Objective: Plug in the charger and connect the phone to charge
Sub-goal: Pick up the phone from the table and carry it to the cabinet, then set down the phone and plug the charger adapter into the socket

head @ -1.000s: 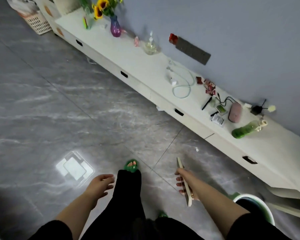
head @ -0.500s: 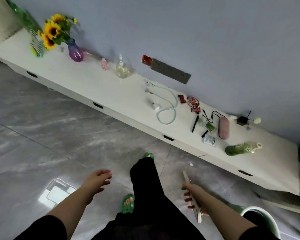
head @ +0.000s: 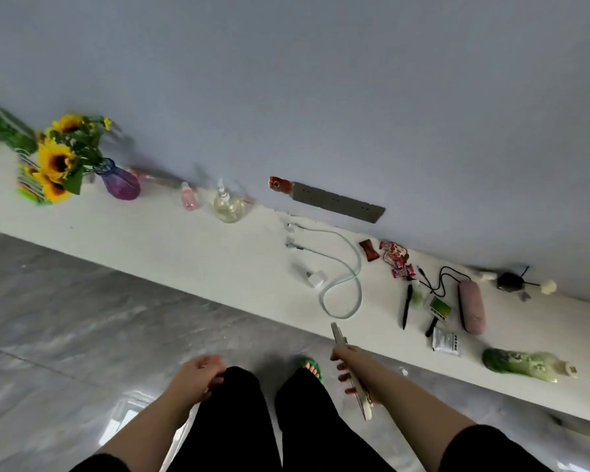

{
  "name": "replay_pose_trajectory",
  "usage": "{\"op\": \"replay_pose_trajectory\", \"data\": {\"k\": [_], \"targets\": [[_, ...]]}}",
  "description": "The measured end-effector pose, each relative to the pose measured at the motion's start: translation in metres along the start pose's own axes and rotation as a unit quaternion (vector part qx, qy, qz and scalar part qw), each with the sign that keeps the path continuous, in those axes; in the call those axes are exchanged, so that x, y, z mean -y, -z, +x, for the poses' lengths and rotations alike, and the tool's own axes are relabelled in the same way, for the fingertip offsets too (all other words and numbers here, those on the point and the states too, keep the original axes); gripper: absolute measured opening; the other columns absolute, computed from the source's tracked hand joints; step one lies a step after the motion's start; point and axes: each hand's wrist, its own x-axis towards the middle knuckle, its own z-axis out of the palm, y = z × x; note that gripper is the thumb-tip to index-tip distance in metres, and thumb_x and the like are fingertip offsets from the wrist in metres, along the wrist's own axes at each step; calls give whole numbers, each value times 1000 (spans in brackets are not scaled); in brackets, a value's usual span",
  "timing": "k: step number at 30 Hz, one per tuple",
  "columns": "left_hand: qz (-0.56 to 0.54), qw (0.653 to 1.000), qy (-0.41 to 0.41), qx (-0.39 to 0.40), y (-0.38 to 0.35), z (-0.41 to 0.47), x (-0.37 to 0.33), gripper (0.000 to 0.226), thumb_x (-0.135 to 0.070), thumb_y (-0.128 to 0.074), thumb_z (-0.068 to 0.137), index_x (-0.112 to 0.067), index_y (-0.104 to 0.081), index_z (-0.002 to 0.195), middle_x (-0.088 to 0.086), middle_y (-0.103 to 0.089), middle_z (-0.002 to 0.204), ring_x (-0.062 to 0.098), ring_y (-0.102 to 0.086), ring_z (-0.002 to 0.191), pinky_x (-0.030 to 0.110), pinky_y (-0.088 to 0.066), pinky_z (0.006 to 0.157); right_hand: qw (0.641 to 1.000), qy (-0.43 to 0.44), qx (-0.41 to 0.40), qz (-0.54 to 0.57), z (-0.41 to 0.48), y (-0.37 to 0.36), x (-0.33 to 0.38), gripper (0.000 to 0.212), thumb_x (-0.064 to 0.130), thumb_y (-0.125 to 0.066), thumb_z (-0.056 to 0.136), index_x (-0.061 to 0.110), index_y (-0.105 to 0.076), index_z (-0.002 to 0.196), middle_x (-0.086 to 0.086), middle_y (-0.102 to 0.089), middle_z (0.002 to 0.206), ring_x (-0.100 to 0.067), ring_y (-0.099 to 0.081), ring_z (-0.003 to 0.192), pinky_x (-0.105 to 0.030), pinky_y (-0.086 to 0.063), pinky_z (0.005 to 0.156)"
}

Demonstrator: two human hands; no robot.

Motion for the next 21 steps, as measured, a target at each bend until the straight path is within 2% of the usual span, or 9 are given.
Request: {"op": "replay_pose_trajectory", "data": {"k": [2, 5, 7, 10, 13, 16, 18, 20, 21], "targets": [[14, 1000, 5, 12, 7, 22, -26, 15, -17, -57, 93, -10, -61, 107, 12, -65, 103, 23, -60, 89, 25, -38, 65, 1000, 4, -12, 14, 11, -12, 29, 34, 31, -58, 80, 12, -55, 109, -8, -53, 94, -21, -53, 77, -28, -47, 58], [57, 997, 22, 48, 21, 65, -61, 20, -21, -59, 91, -15, -62, 110, 7, -69, 106, 21, -64, 94, 29, -42, 75, 999, -15, -27, 35, 31, -33, 66, 34, 32, -58, 78, 15, -55, 107, -8, -55, 96, -20, -55, 77, -27, -48, 58], [107, 990, 31, 82, 29, 99, -83, 15, -23, -59, 91, -19, -62, 105, 7, -69, 108, 19, -64, 93, 29, -42, 77, 997, -23, -47, 57, 46, -49, 85, 37, 32, -58, 77, 16, -54, 110, -8, -56, 97, -19, -55, 76, -27, -48, 59], [198, 975, 4, 101, 33, 155, -110, 11, -19, -61, 88, -17, -66, 98, 12, -68, 105, 19, -64, 88, 29, -46, 74, 995, -17, -68, 75, 77, -72, 109, 50, 33, -59, 71, 14, -54, 116, -9, -57, 99, -21, -56, 81, -32, -47, 69], [290, 953, -40, 84, 29, 211, -128, 30, -18, -65, 83, -11, -65, 112, 10, -68, 113, 25, -64, 100, 32, -47, 88, 994, -9, -89, 58, 112, -92, 126, 57, 29, -58, 77, 18, -45, 132, -8, -56, 116, -24, -56, 101, -34, -46, 82], [334, 934, -30, 124, 18, 253, -142, 38, -27, -63, 84, -19, -58, 121, 6, -60, 127, 21, -61, 102, 31, -47, 87, 994, -8, -102, 42, 145, -107, 141, 61, 29, -57, 77, 18, -42, 136, -7, -55, 119, -23, -56, 97, -32, -44, 73], [420, 899, -49, 114, 5, 282, -143, 57, -36, -64, 82, -23, -47, 135, 7, -44, 146, 26, -47, 127, 36, -41, 103, 993, -16, -116, 34, 170, -114, 146, 64, 30, -55, 75, 19, -41, 136, -8, -52, 118, -24, -56, 96, -33, -45, 75], [534, 836, -78, 96, -9, 309, -145, 95, -46, -69, 75, -30, -13, 150, 5, -5, 162, 30, -11, 147, 48, -23, 115, 989, -22, -144, 12, 195, -120, 149, 66, 32, -53, 72, 22, -39, 136, -6, -48, 115, -26, -54, 99, -37, -46, 85], [577, 807, -93, 86, -15, 320, -144, 115, -51, -72, 69, -34, 9, 150, 3, 18, 161, 30, 8, 148, 54, -13, 116, 986, -23, -165, -12, 208, -122, 149, 69, 33, -52, 69, 25, -37, 136, -6, -47, 116, -28, -52, 104, -41, -46, 91]]}}
